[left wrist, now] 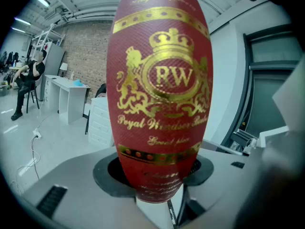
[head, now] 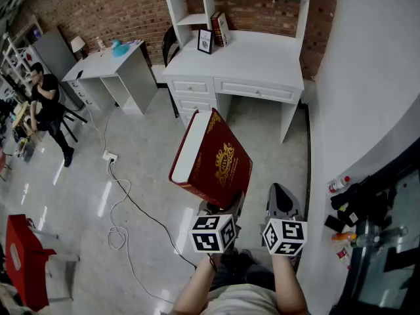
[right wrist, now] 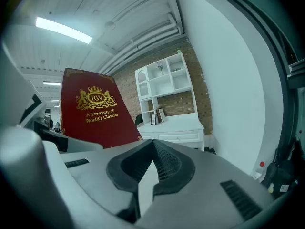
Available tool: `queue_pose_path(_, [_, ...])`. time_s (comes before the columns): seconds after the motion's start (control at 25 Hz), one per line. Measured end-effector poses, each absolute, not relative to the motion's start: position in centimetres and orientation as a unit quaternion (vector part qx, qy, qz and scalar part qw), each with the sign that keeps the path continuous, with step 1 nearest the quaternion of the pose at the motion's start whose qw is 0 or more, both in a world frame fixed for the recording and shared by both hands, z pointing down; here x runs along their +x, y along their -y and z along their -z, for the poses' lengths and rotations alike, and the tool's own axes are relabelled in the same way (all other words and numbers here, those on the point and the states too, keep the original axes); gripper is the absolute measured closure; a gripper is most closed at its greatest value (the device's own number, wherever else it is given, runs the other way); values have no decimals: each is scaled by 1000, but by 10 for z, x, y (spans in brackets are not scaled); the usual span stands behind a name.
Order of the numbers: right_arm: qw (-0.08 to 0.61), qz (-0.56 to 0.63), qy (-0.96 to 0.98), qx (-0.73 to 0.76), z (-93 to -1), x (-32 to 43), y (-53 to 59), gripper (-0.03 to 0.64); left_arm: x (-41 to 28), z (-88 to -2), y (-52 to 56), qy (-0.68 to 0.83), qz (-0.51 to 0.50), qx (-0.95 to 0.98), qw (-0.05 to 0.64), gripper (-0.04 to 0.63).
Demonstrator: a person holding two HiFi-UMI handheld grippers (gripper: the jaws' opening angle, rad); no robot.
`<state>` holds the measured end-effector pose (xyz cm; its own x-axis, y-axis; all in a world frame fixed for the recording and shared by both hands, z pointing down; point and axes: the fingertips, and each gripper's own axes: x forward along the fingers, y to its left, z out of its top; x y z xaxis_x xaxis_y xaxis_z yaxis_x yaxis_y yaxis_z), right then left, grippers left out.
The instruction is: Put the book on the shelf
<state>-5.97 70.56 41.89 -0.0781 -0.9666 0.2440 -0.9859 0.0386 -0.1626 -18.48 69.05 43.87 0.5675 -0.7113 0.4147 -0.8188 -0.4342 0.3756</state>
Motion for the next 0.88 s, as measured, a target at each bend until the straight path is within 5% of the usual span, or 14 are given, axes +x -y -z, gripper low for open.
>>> queue_pose_path(0.88, [39,-132,719,681,-415,-50,-704,600,-168,-428,-674,452,-86,849,260,354])
